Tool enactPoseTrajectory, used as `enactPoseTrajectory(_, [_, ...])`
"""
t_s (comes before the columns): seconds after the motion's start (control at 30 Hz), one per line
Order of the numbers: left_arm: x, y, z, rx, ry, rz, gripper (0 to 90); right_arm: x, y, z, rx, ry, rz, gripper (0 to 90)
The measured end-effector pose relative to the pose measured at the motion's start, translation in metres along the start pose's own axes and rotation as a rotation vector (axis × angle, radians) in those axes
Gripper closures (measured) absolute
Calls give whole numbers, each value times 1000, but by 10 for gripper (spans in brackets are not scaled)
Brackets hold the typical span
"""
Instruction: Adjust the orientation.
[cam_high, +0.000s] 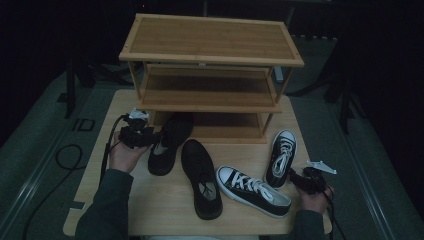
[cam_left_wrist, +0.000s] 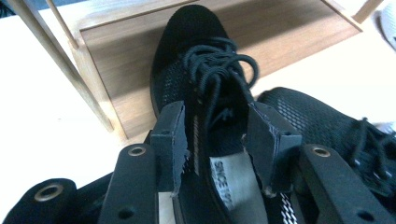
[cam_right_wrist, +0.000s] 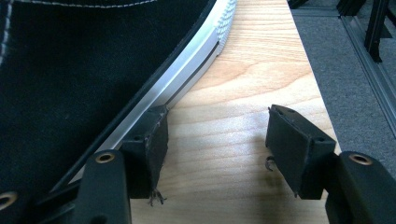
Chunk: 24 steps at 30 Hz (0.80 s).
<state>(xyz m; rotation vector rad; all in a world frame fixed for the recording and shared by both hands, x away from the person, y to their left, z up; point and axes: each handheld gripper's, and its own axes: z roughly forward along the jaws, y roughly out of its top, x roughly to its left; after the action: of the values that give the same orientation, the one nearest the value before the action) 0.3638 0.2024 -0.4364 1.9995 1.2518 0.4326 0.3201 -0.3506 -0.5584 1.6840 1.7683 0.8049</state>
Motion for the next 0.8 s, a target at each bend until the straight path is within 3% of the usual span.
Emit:
enactPoseTrajectory(0.2, [-11,-8,-17,-2,-20,42,623,0,0,0,0,0,1,388])
enactPoseTrajectory(0.5, [-23,-24,-39,9,-36,95,880,0,0,0,0,0,1,388])
enactPoseTrajectory(0.8, [-32,-48,-51,35,-26,105,897,0,0,0,0,-1,0,388])
